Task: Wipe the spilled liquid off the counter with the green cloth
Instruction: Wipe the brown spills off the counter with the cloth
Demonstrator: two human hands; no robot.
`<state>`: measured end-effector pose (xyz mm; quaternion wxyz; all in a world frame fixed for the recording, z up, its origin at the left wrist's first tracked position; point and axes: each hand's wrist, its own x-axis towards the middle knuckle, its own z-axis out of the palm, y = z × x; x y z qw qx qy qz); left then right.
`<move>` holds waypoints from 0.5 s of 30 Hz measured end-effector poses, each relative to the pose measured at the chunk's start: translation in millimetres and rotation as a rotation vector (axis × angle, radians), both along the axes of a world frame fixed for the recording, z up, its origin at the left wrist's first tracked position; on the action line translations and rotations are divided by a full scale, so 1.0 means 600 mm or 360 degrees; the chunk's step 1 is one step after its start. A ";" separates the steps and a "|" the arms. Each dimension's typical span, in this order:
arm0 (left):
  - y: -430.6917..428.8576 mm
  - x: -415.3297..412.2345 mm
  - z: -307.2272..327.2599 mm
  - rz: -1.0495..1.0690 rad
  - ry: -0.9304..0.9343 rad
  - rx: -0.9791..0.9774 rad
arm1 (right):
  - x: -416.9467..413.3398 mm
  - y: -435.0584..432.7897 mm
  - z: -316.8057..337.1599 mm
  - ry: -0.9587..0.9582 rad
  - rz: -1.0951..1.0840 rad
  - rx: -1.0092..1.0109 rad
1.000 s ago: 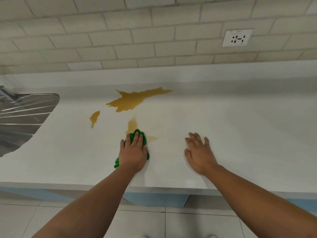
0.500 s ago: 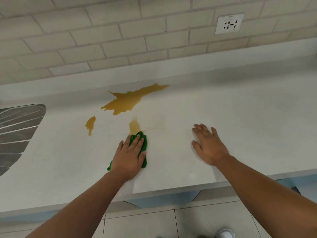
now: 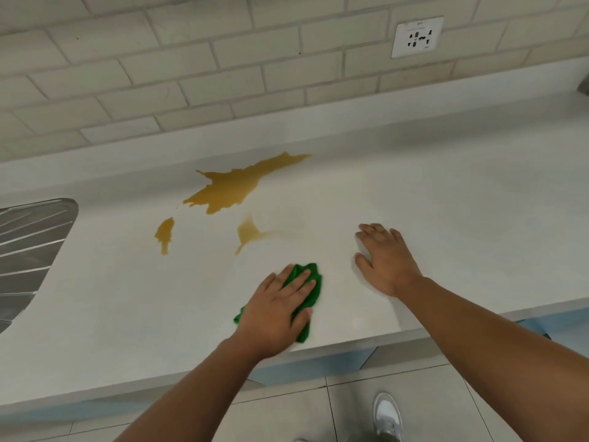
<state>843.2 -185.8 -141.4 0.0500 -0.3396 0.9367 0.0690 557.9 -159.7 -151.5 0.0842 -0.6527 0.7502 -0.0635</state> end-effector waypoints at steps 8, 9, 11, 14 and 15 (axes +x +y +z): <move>-0.141 0.143 -0.009 0.0959 -0.0091 -0.0058 | 0.034 -0.029 -0.005 0.0059 0.0106 0.0058; -0.160 0.132 -0.008 0.1067 -0.0112 -0.0044 | 0.034 -0.031 -0.004 0.0062 0.0107 0.0066; -0.185 0.093 -0.008 0.1196 -0.0125 -0.0012 | 0.031 -0.033 -0.006 0.0072 0.0114 0.0081; -0.177 0.033 -0.003 0.1005 -0.0077 -0.0036 | 0.029 -0.031 -0.007 0.0076 0.0131 0.0099; -0.163 0.020 -0.002 0.0863 -0.0068 -0.0041 | 0.029 -0.031 -0.007 0.0079 0.0133 0.0103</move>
